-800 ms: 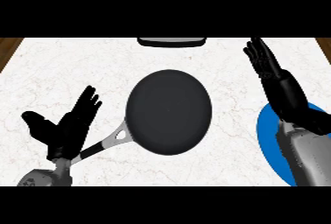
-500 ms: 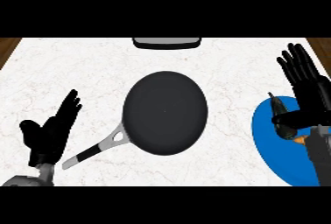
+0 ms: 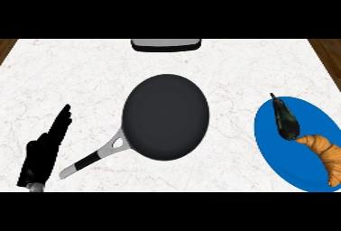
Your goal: Pick the croissant from the plate and place it in the pan
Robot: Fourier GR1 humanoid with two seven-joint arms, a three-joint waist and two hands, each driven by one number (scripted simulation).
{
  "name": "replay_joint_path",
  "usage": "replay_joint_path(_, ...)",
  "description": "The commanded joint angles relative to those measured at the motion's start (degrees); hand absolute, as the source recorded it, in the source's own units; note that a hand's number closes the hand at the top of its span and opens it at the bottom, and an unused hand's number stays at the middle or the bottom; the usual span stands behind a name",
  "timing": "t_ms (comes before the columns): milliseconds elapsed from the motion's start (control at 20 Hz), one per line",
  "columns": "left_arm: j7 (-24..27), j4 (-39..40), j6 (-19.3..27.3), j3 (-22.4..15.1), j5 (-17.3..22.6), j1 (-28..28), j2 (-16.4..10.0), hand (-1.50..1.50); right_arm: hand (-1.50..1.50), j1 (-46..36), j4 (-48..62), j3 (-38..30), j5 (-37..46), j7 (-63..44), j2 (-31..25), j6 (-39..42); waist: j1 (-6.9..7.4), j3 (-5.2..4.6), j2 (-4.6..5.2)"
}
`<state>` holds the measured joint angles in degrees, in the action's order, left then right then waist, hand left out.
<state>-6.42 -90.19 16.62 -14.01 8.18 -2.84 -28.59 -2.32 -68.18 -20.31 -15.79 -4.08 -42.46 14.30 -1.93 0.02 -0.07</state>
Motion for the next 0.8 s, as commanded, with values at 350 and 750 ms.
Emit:
replay_joint_path(350,2.2,2.3,-2.4,1.5,-1.3,1.2,-0.3,0.0,-1.5,1.3,3.4,2.1,4.4,2.2,-19.9,24.0,2.2,-0.08,0.17)
replay_joint_path(750,0.8,-0.3,-2.6,-0.2,-4.5,-0.6,2.0,0.0,-1.5,-5.5,-2.7,9.5,5.7,-6.5,-15.7,28.5,2.37,-0.06,0.08)
